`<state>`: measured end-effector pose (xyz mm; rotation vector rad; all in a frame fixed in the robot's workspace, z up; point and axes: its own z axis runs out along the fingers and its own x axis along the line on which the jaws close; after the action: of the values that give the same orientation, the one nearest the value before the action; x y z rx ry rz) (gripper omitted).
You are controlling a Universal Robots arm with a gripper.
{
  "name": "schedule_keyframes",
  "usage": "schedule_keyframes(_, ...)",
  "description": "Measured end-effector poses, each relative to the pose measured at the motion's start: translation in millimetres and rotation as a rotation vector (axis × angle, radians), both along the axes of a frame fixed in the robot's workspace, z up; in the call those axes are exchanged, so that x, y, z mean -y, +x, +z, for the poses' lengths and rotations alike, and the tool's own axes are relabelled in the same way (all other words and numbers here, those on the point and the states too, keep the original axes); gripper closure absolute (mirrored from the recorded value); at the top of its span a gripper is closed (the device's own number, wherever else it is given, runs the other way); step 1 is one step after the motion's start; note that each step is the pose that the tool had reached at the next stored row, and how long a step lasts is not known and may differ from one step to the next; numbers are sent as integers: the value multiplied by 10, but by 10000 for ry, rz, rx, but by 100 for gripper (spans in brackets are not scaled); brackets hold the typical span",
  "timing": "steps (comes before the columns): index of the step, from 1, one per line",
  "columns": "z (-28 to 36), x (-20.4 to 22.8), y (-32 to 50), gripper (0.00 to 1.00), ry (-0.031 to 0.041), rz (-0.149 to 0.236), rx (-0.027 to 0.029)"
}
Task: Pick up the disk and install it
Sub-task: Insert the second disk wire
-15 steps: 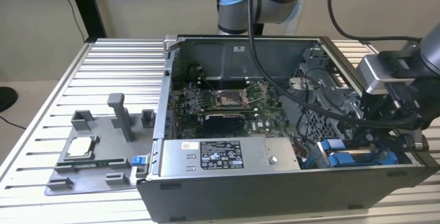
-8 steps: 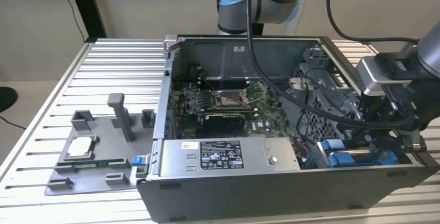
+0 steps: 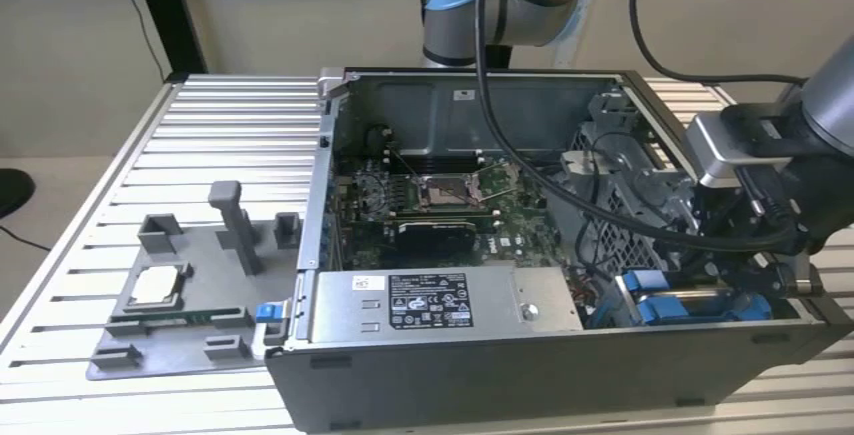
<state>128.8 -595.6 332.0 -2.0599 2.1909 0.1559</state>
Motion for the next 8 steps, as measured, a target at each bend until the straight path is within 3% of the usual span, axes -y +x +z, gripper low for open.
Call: schedule_keyframes(8,-11,0,-1,100,5,1,10)
